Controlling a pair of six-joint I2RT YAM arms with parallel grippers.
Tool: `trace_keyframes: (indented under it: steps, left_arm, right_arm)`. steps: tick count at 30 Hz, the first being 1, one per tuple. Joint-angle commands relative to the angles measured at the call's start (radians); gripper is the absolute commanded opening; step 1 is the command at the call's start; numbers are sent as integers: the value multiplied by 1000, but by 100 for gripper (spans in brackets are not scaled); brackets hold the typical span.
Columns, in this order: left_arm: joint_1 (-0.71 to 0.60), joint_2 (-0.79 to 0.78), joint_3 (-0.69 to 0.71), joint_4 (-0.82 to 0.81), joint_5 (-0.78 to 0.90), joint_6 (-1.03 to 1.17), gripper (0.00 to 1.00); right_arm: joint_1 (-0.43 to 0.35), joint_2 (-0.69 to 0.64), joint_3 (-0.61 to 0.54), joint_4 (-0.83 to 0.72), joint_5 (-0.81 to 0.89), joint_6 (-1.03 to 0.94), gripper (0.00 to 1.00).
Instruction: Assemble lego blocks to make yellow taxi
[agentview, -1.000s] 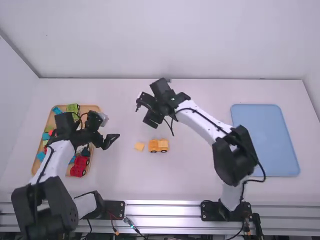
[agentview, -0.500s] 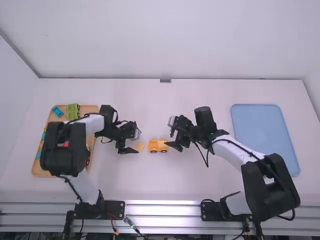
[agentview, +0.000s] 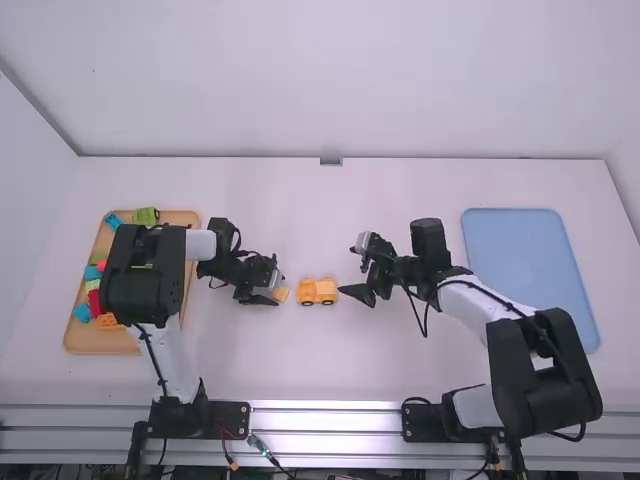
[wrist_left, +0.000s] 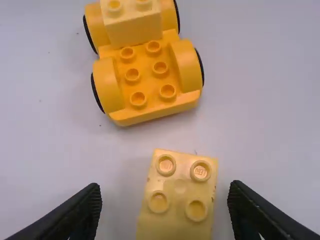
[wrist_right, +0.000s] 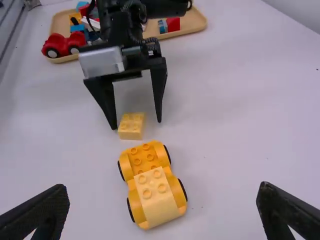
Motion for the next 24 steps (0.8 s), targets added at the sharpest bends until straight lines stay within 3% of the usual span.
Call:
trace_keyframes:
  steps: [1, 8, 16, 20, 24]
  left_arm:
    - [-3, 10, -40, 36, 9, -69, 68]
    - [5, 10, -66, 70, 27, -77, 49]
    - [10, 9, -21, -20, -23, -77, 57]
    - [6, 9, -11, -29, -21, -77, 56]
    - [4, 9, -11, -32, -38, -76, 46]
  right_arm:
    - [8, -17, -5, 2, -21, 4, 99]
    - [1, -17, -2, 0, -21, 4, 99]
    - [14, -16, -3, -40, 3, -48, 99]
    - [28, -16, -3, -44, 34, -48, 99]
    - [43, -16, -3, -44, 50, -45, 99]
